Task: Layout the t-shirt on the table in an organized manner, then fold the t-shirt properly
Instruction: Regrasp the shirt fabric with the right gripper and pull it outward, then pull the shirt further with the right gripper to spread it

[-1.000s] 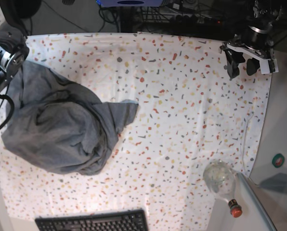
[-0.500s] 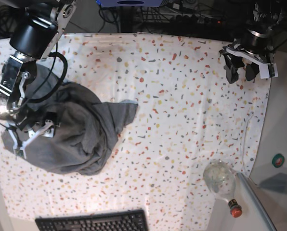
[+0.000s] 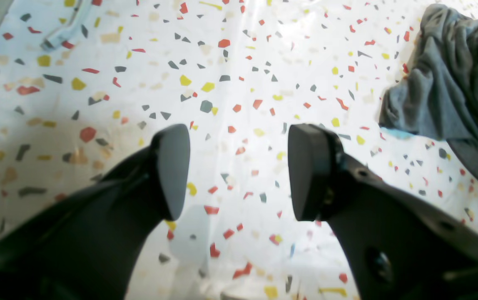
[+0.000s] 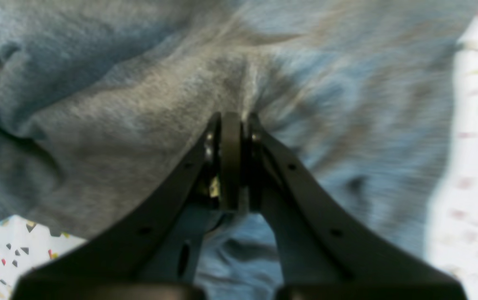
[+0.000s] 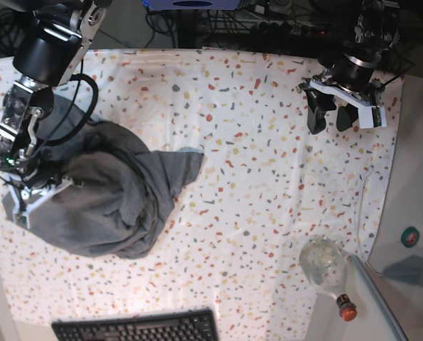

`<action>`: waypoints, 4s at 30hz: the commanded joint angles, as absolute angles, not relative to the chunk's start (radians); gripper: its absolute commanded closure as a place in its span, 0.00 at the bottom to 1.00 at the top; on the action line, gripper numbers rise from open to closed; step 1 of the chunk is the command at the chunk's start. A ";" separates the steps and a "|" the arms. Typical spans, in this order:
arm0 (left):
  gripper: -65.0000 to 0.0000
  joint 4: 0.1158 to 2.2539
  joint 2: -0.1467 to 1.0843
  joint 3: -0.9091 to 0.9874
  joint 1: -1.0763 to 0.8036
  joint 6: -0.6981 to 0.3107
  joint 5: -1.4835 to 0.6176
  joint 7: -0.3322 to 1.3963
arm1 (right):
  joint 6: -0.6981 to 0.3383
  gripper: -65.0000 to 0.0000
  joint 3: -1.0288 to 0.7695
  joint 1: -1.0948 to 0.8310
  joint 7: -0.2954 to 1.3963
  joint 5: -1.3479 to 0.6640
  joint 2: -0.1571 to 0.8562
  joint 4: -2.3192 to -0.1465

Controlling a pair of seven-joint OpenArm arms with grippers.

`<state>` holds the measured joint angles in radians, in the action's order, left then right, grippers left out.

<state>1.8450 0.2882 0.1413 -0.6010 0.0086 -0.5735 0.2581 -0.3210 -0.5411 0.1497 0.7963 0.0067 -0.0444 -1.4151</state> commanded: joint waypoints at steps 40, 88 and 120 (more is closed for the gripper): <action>0.46 1.827 0.300 0.315 -0.687 0.007 -0.575 0.236 | -0.203 1.00 -0.012 0.067 0.679 0.001 0.022 -1.431; 0.47 1.756 0.306 0.349 -0.657 0.005 -0.578 0.236 | -0.249 0.35 -0.219 0.002 0.868 -0.104 0.015 -1.610; 1.00 1.728 0.306 0.251 -0.578 0.005 -0.575 0.236 | -0.036 1.00 -0.318 -0.338 0.519 0.047 0.045 -1.982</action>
